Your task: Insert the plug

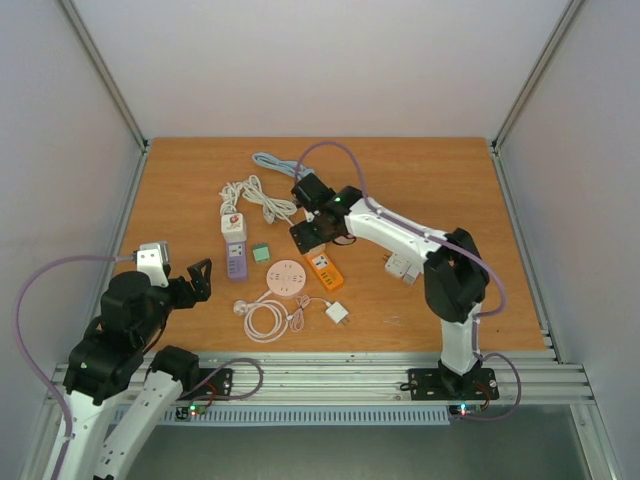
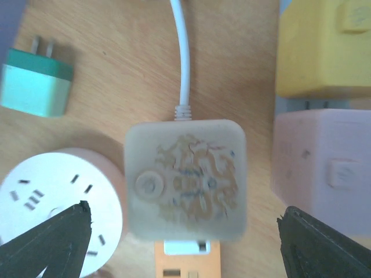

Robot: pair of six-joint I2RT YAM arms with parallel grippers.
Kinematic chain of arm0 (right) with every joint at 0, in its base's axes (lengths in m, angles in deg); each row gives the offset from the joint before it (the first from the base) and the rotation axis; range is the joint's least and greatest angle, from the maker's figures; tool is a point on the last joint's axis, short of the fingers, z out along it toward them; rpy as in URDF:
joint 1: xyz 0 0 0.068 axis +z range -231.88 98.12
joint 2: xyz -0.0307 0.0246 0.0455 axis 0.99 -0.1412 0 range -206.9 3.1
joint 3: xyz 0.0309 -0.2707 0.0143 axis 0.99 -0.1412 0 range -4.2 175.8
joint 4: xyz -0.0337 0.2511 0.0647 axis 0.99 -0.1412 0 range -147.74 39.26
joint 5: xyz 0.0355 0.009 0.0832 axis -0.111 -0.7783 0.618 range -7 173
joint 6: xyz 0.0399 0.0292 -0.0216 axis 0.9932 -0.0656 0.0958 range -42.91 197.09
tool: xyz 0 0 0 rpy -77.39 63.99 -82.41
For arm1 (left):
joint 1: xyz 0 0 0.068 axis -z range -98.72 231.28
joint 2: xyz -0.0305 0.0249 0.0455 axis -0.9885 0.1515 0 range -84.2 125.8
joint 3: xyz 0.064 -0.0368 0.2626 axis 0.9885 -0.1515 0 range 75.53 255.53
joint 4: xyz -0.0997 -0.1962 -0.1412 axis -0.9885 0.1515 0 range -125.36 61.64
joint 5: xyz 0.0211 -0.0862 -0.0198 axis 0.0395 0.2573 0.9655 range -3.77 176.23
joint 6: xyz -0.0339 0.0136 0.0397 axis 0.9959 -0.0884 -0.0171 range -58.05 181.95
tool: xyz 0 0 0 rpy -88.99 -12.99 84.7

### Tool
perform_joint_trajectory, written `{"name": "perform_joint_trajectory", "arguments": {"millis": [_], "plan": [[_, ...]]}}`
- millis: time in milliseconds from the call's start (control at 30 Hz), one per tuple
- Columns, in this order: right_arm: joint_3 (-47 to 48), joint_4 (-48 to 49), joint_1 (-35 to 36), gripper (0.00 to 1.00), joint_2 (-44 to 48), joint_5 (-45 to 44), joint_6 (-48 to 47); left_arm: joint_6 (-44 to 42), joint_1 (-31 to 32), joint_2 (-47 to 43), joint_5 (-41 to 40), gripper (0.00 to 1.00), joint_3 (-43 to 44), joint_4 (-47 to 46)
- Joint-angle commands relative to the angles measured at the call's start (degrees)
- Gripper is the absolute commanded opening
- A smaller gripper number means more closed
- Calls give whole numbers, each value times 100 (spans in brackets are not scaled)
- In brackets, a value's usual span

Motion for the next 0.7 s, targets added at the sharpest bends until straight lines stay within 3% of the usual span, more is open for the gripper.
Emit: {"name": "perform_joint_trajectory", "arguments": {"millis": [0, 133, 367, 667], "plan": [[-364, 146, -17, 89, 848, -467, 332, -41, -13, 60, 13, 99, -51, -290], [-1087, 261, -47, 88, 1597, -1576, 821, -49, -16, 56, 50, 99, -56, -297], [-2455, 95, -686, 88, 3115, -2647, 2254, -49, -12, 81, 114, 99, -51, -294], [-3734, 162, -2141, 79, 3803, -1851, 3187, -40, -12, 169, 237, 99, -51, -311]]}}
